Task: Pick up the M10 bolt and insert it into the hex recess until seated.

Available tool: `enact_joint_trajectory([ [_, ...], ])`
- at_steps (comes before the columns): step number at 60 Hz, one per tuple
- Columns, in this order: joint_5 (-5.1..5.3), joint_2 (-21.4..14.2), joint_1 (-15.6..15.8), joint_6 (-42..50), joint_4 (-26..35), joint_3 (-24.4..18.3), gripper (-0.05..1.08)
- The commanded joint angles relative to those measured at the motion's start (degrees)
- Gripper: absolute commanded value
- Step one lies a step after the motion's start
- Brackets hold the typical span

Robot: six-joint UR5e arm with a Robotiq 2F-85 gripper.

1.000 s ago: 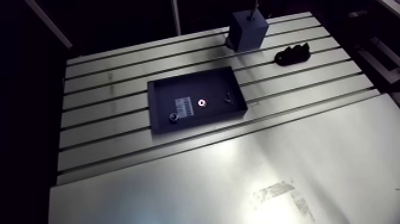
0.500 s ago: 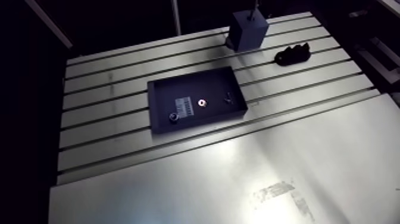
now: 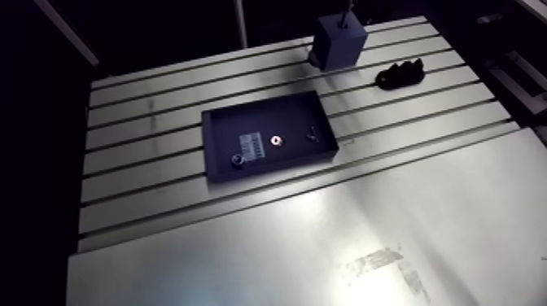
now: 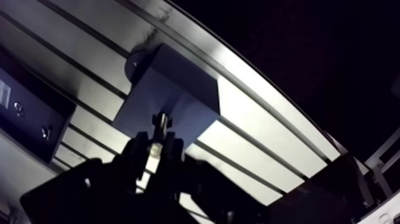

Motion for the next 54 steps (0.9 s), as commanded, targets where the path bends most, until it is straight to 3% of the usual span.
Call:
enact_joint_trajectory([
  [1, 0.12, 0.0, 0.0, -0.2, -0.2, 0.2, 0.78],
  [54, 0.12, 0.0, -0.2, -0.2, -0.5, 0.3, 0.78],
])
